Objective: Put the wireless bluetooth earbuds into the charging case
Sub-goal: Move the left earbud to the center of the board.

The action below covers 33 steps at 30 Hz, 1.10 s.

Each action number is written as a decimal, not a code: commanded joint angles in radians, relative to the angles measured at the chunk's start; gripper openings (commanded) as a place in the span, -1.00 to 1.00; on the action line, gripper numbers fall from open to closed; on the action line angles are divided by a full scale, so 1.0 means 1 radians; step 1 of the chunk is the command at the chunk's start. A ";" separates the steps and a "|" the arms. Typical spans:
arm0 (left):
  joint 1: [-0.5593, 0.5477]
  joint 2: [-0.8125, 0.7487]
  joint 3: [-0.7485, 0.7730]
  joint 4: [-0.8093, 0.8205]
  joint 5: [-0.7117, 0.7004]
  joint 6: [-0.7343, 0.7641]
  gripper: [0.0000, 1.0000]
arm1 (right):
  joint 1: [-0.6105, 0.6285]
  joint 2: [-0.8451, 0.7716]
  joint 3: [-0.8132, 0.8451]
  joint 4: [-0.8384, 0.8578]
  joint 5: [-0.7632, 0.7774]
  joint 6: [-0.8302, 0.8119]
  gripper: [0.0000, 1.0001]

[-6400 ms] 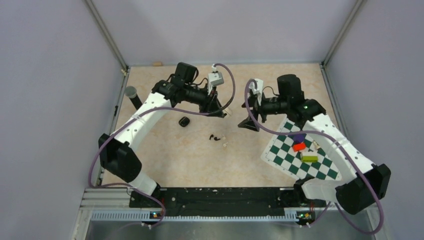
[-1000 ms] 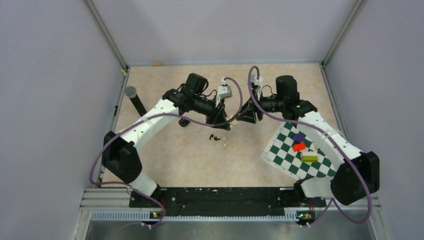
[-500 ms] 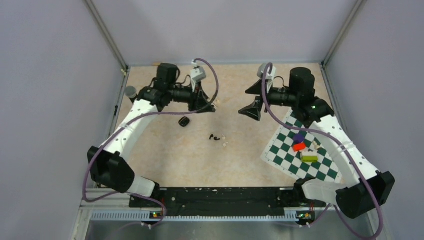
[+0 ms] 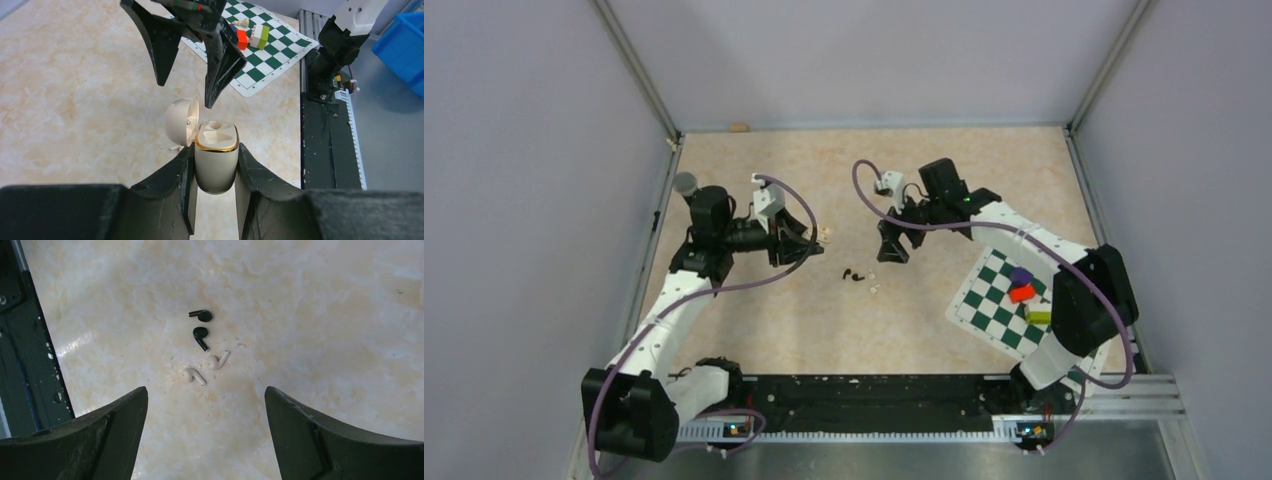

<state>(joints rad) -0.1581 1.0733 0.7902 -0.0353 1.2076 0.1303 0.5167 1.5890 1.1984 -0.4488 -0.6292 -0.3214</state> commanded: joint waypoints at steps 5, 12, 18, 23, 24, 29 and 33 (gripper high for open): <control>0.082 -0.038 0.001 0.021 0.116 0.124 -1.00 | 0.105 0.049 -0.054 0.032 0.122 -0.138 0.65; 0.139 -0.006 0.086 -0.394 0.188 0.476 -1.00 | 0.125 0.198 0.091 -0.045 0.188 -0.081 0.31; 0.142 0.020 0.117 -0.475 0.186 0.534 -1.00 | 0.142 0.222 0.054 -0.021 0.235 -0.030 0.32; 0.144 0.013 0.108 -0.484 0.211 0.550 -1.00 | 0.171 0.238 0.048 0.019 0.294 0.001 0.42; 0.144 0.010 0.108 -0.487 0.212 0.551 -1.00 | 0.177 0.246 0.048 0.025 0.303 0.005 0.42; 0.148 -0.007 0.103 -0.499 0.233 0.569 -1.00 | 0.195 0.293 0.059 0.042 0.385 0.034 0.38; 0.152 0.004 0.104 -0.504 0.244 0.576 -1.00 | 0.200 0.304 0.055 0.055 0.424 0.039 0.38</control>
<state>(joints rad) -0.0170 1.0927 0.8688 -0.5335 1.3956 0.6727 0.7025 1.8782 1.2499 -0.4328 -0.2722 -0.3069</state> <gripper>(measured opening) 0.333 0.692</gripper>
